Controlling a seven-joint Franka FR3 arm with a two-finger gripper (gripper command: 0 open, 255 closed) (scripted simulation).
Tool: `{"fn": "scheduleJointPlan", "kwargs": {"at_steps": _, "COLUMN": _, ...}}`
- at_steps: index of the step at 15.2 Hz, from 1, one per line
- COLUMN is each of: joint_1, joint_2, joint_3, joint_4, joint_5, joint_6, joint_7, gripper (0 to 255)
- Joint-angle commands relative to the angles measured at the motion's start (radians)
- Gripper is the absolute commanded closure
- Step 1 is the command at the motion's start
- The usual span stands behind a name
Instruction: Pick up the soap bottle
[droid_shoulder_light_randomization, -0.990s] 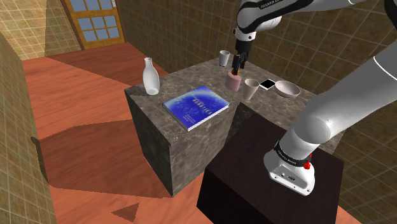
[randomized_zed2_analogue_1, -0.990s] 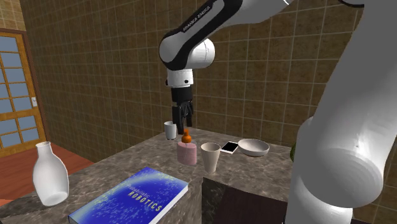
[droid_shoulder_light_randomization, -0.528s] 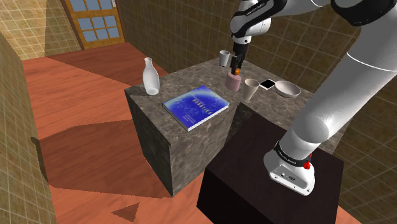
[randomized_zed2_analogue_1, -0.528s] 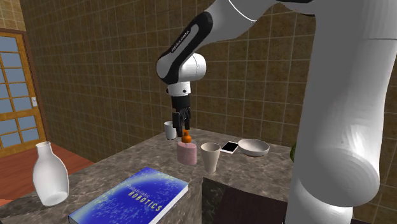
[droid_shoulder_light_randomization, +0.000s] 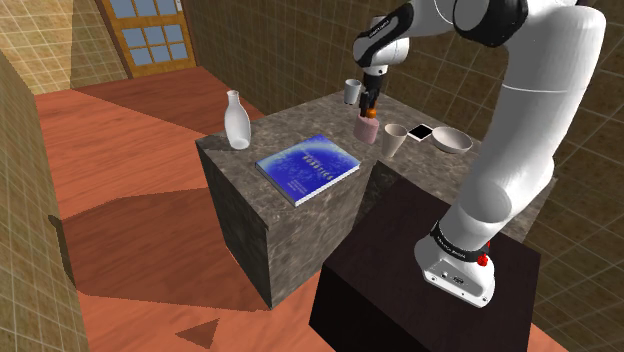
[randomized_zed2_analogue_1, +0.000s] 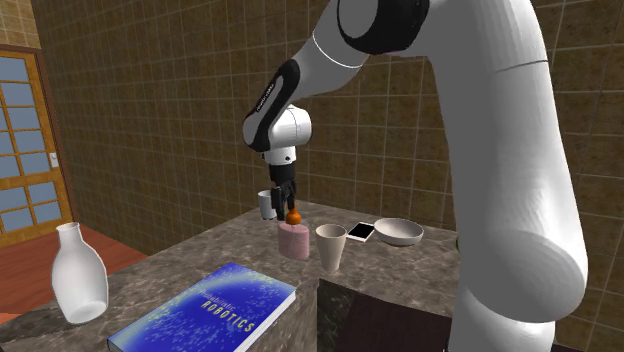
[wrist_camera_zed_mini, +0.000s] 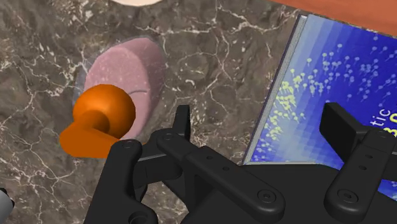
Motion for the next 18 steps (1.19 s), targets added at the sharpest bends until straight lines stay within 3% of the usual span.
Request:
{"fn": "scheduleJointPlan", "kwargs": {"at_steps": 1, "joint_1": -0.026, "joint_2": 0.080, "joint_3": 0.003, "joint_4": 0.087, "joint_5": 0.028, "joint_6": -0.009, "joint_7": -0.036, "gripper": 0}}
{"fn": "scheduleJointPlan", "kwargs": {"at_steps": 7, "joint_1": -0.115, "joint_2": 0.316, "joint_3": 0.026, "joint_4": 0.356, "joint_5": 0.090, "joint_6": -0.039, "joint_7": -0.114, "gripper": 0}}
{"fn": "scheduleJointPlan", "kwargs": {"at_steps": 12, "joint_1": -0.195, "joint_2": 0.530, "joint_3": 0.049, "joint_4": 0.647, "joint_5": 0.121, "joint_6": -0.108, "joint_7": -0.150, "gripper": 0}}
{"fn": "scheduleJointPlan", "kwargs": {"at_steps": 18, "joint_1": -0.200, "joint_2": 0.577, "joint_3": 0.058, "joint_4": 0.645, "joint_5": 0.130, "joint_6": -0.059, "joint_7": -0.152, "gripper": 0}}
